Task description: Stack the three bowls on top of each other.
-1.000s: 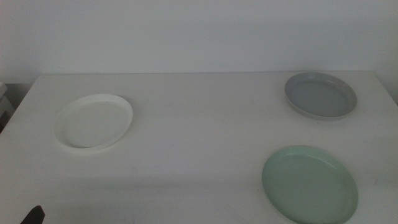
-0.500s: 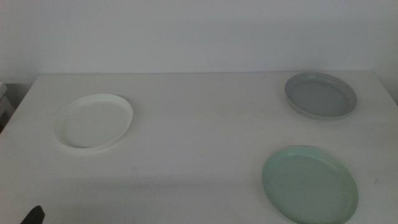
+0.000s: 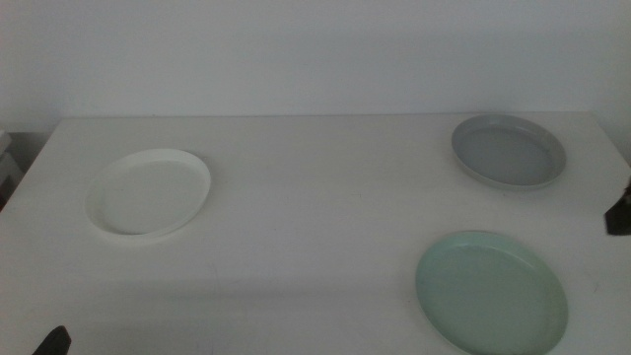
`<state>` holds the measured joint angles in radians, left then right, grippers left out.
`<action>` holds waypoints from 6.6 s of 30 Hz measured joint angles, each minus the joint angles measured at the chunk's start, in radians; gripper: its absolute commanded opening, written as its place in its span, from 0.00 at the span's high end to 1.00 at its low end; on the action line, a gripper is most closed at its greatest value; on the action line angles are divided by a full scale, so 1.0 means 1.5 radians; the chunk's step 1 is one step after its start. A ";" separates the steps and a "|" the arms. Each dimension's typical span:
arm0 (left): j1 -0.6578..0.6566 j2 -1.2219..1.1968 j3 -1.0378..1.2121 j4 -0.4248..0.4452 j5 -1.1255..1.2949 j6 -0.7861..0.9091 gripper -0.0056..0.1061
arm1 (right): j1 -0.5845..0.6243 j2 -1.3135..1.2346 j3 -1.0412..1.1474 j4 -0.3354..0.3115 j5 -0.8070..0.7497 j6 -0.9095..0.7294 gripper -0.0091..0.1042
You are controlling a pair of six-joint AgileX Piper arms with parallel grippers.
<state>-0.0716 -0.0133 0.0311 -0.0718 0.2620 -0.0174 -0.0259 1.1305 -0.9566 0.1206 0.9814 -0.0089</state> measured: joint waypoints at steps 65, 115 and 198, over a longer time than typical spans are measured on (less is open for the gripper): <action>0.000 0.000 0.000 0.000 0.001 0.000 0.14 | 0.225 0.541 -0.349 0.124 -0.089 0.069 0.93; 0.000 0.000 0.000 0.000 0.001 0.000 0.14 | -0.072 0.676 -0.699 -0.005 0.004 0.035 0.43; 0.000 0.000 0.000 0.000 0.002 0.000 0.14 | 0.252 0.463 -0.116 0.135 -0.398 0.033 0.88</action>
<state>-0.0716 -0.0133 0.0311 -0.0718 0.2647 -0.0174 0.3526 1.8247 -1.1312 0.3225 0.3839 0.0407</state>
